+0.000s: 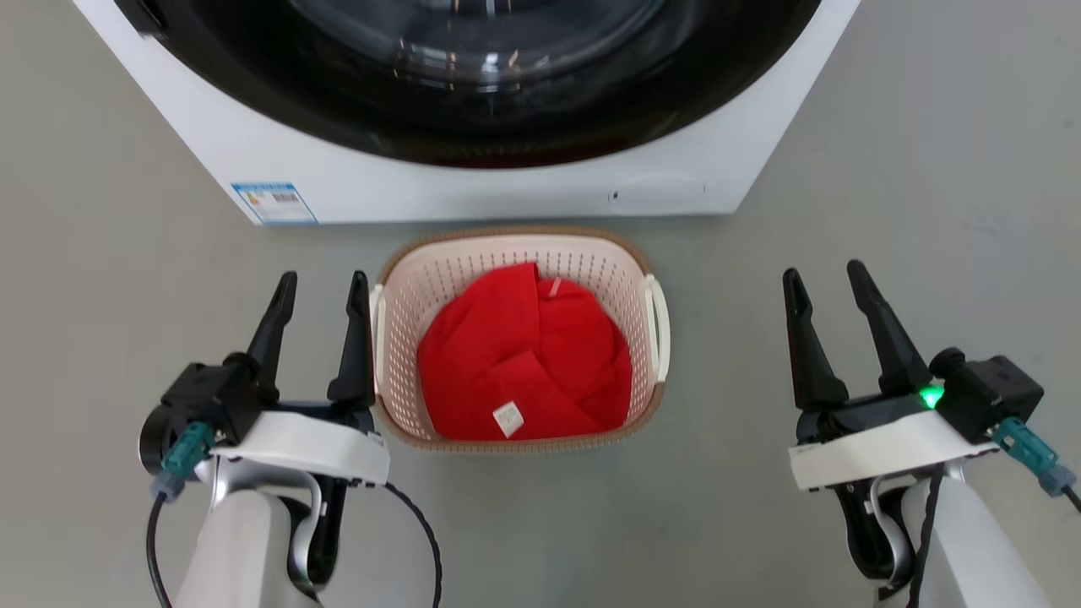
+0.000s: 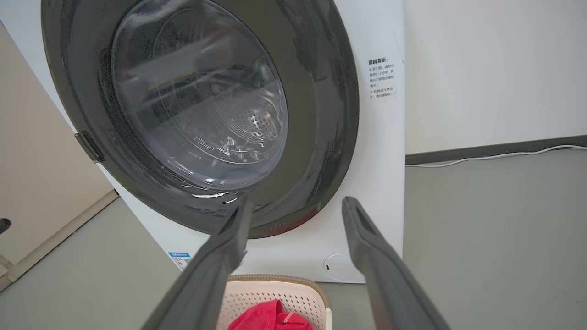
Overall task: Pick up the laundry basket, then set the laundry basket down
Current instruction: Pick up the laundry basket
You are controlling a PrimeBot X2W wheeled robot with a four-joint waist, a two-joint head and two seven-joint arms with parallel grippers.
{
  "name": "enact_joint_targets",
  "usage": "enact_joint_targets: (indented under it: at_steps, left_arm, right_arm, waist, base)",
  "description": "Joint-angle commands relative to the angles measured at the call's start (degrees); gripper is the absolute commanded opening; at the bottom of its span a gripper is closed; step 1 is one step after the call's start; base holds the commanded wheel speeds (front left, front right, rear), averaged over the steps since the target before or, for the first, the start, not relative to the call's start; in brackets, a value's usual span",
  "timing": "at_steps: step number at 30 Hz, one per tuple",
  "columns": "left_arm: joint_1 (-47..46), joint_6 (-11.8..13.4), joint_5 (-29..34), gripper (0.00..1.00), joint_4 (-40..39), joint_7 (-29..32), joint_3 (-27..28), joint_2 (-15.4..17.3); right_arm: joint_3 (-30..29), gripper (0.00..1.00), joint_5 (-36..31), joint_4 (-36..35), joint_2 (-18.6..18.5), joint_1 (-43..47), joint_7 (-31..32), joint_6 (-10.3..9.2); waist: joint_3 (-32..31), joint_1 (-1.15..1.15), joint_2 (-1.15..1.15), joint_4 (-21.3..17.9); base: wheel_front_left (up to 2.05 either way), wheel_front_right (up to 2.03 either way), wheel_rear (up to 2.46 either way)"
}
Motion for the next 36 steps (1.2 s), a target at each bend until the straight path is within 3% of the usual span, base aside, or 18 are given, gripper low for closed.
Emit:
enact_joint_targets:
  at_steps: [1,29,36]
  left_arm:
    - [-2.34,-0.55,0.46,1.00,-1.19,-0.36,1.90,0.67]
    - [-12.14,-3.20,3.63,1.00,2.64,-0.36,6.53,0.67]
    - [-16.28,-3.63,3.98,1.00,9.55,-0.36,7.08,1.25]
  right_arm:
    - [1.41,1.00,0.12,-1.46,-0.18,-1.44,-0.79,0.42]
    - [2.71,1.00,2.99,0.32,0.95,-10.76,-0.79,0.42]
    - [3.88,1.00,4.16,7.33,0.55,-15.08,-0.79,0.42]
  waist:
    - [2.08,0.00,0.00,-0.11]
    - [18.42,0.00,0.00,-0.85]
    - [21.77,0.00,0.00,-0.63]
  base:
    - [0.00,0.00,0.00]
    - [0.00,0.00,0.00]
    - [0.00,0.00,0.00]
